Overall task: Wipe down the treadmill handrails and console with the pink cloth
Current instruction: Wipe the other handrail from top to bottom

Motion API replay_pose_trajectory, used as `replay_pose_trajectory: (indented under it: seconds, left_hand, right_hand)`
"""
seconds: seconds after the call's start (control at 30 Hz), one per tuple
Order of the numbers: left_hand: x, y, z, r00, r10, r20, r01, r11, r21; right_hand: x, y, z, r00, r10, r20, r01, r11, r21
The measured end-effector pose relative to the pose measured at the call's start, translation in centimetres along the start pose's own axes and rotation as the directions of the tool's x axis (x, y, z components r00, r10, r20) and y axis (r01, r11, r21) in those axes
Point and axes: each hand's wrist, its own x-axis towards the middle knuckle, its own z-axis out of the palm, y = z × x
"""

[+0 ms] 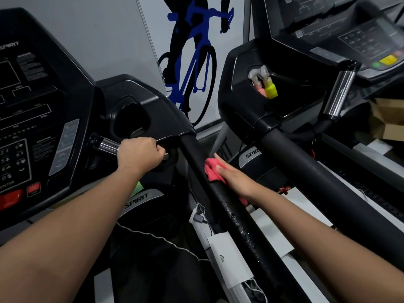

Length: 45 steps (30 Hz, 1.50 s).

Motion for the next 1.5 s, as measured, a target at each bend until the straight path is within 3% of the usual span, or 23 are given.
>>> replay_pose_trajectory:
  seconds: [0.07, 0.17, 0.23, 0.27, 0.33, 0.4, 0.47, 0.53, 0.7, 0.83, 0.97, 1.07, 1.17, 1.27, 1.37, 1.43, 1.5]
  left_hand:
    - [0.0, 0.1, 0.0, 1.0, -0.001, -0.003, 0.001, 1.0, -0.001]
    - [0.0, 0.0, 0.0, 1.0, 0.005, -0.007, -0.005, 1.0, 0.004]
    - [-0.1, -0.1, 0.0, 1.0, 0.012, -0.006, -0.012, 1.0, 0.008]
    - [-0.1, -0.1, 0.0, 1.0, 0.017, -0.005, -0.017, 1.0, 0.011]
    - [-0.1, -0.2, 0.0, 1.0, 0.023, -0.001, -0.023, 1.0, 0.02]
    - [-0.2, -0.1, 0.0, 1.0, 0.025, 0.002, -0.026, 0.999, 0.021]
    - [0.0, 0.0, 0.1, 1.0, 0.017, 0.003, -0.017, 1.0, 0.01]
    - [0.1, 0.0, 0.1, 1.0, 0.012, 0.006, -0.012, 1.0, 0.004]
    - [0.1, 0.0, 0.2, 1.0, 0.013, -0.005, -0.013, 1.0, -0.007]
    - [0.0, 0.0, 0.2, 1.0, 0.018, -0.015, -0.018, 1.0, -0.015]
    - [-0.1, 0.0, 0.2, 0.999, 0.026, -0.045, -0.027, 0.999, -0.027]
    - [0.0, 0.0, 0.1, 0.998, 0.029, -0.06, -0.03, 0.999, -0.014]
    - [-0.1, 0.0, 0.2, 0.996, 0.022, -0.086, -0.024, 1.0, -0.016]
    - [-0.1, 0.1, 0.2, 0.996, 0.013, -0.083, -0.014, 1.0, -0.013]
    - [-0.1, 0.2, 0.0, 0.999, 0.013, -0.05, -0.013, 1.0, 0.002]
    - [-0.1, 0.1, 0.0, 0.999, 0.01, -0.03, -0.01, 1.0, -0.001]
    - [-0.1, 0.1, 0.0, 1.0, 0.003, -0.024, -0.004, 1.0, -0.004]
  right_hand:
    - [1.4, -0.9, 0.8, 0.999, -0.016, -0.034, 0.008, 0.973, -0.233]
    - [0.8, -2.0, 2.2, 0.996, -0.086, -0.009, 0.056, 0.72, -0.691]
    - [-0.7, -1.8, 2.7, 0.987, -0.143, 0.069, 0.141, 0.586, -0.798]
    - [-1.5, -1.6, 2.6, 0.982, -0.156, 0.11, 0.182, 0.585, -0.79]
    - [-1.9, -0.6, 1.4, 0.969, -0.201, 0.141, 0.245, 0.745, -0.62]
    - [-1.6, 0.2, 0.3, 0.974, -0.211, 0.086, 0.228, 0.923, -0.309]
    - [-0.6, 0.4, 0.0, 0.992, -0.112, 0.048, 0.11, 0.993, 0.045]
    - [1.0, 0.3, 0.1, 0.999, -0.018, 0.037, 0.008, 0.969, 0.246]
    - [4.7, -1.2, -0.9, 0.94, 0.333, 0.07, -0.33, 0.844, 0.423]
    - [6.1, -0.6, -0.4, 0.922, 0.341, 0.183, -0.38, 0.702, 0.602]
    - [4.4, 1.9, 1.0, 0.873, 0.393, 0.288, -0.479, 0.585, 0.654]
    - [3.6, 4.5, 0.8, 0.842, 0.425, 0.333, -0.532, 0.553, 0.641]
    - [2.4, 4.4, -0.5, 0.842, 0.422, 0.336, -0.539, 0.611, 0.58]
    - [2.8, 3.6, -1.3, 0.887, 0.418, 0.196, -0.452, 0.701, 0.552]
    - [3.5, 1.4, -0.8, 0.937, 0.321, 0.14, -0.348, 0.814, 0.465]
    - [4.3, -0.2, 0.0, 0.981, 0.19, 0.048, -0.195, 0.922, 0.334]
    - [4.7, -1.9, 0.8, 0.998, 0.042, -0.047, -0.041, 0.999, 0.036]
